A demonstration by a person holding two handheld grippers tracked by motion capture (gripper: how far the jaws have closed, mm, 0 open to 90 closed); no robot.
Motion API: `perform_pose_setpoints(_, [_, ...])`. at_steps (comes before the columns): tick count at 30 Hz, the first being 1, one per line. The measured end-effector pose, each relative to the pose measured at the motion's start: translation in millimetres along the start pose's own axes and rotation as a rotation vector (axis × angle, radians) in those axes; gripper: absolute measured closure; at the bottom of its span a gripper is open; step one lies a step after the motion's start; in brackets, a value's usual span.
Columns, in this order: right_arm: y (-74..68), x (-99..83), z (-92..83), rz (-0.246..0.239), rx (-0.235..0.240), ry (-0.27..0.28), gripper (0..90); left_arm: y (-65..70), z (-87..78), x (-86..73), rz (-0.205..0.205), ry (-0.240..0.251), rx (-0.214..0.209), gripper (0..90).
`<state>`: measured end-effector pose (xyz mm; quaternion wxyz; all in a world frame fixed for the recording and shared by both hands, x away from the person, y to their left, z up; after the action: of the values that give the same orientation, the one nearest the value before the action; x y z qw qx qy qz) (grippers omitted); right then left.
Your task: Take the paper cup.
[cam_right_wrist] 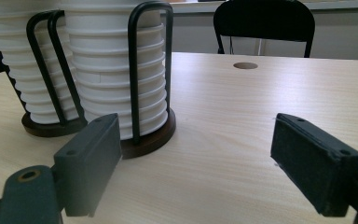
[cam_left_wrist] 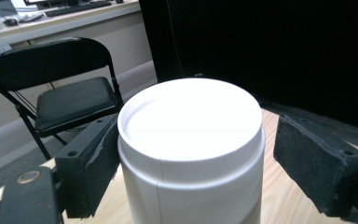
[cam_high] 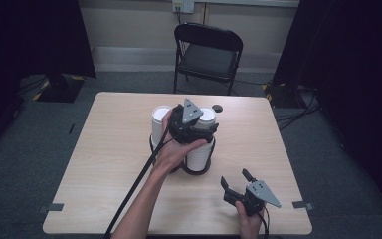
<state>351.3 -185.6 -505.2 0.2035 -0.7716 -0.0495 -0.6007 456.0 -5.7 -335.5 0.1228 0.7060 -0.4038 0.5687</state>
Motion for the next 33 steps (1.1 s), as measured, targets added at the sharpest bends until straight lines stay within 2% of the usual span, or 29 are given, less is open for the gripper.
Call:
perform_pose_setpoints(1, [0.0, 0.0, 0.0, 0.0, 0.0, 0.0, 15.3, 0.6, 0.7, 0.5, -0.008, -0.002, 0.002, 15.7])
perform_pose_setpoints(2, [0.0, 0.0, -0.1, 0.0, 0.0, 0.001, 15.4, -0.1, 3.0, -0.2, 0.013, -0.021, 0.005, 15.9])
perform_pose_setpoints(3, [0.0, 0.0, -0.1, 0.0, 0.0, 0.001, 15.4, -0.1, 3.0, -0.2, 0.013, -0.021, 0.005, 16.5])
perform_pose_setpoints(6, [-0.1, 0.0, -0.1, -0.001, 0.002, 0.002, 15.4, -0.8, 9.2, -3.2, -0.004, -0.036, -0.001, 18.1])
perform_pose_setpoints(8, [-0.3, -0.1, -0.3, -0.002, 0.005, 0.002, 15.4, -0.3, 15.0, -8.1, -0.007, -0.063, -0.004, 19.5])
perform_pose_setpoints(10, [-0.2, 0.0, -0.4, -0.001, 0.007, 0.003, 15.4, -0.3, 17.0, -9.4, -0.023, -0.063, -0.008, 19.6])
perform_pose_setpoints(19, [-0.4, -0.2, -0.5, -0.003, 0.004, 0.001, 15.4, -1.1, 17.3, -9.4, -0.037, -0.062, -0.015, 21.2])
perform_pose_setpoints(20, [-0.6, -0.2, -0.6, -0.004, 0.005, 0.002, 15.4, -0.2, 17.3, -9.2, -0.043, -0.059, 0.001, 21.3])
perform_pose_setpoints(22, [-0.7, -0.2, -0.6, -0.005, 0.008, 0.001, 15.4, -0.2, 17.1, -9.6, -0.037, -0.056, 0.004, 21.3])
perform_pose_setpoints(33, [-0.6, -0.1, -1.1, -0.001, 0.012, 0.004, 15.3, -1.3, 15.4, -7.5, -0.059, -0.026, 0.016, 21.3])
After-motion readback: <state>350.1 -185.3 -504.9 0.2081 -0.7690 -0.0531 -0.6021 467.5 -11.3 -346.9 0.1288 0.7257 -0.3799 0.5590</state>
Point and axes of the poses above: each handheld gripper's, and its own axes: z roughly forward along the jaws, x roughly out of its top, y roughly to its right, the point moved 5 cm from there along z, roughly forward along the jaws, and after that the axes turned 12 degrees about z, right-handed, at the moved point
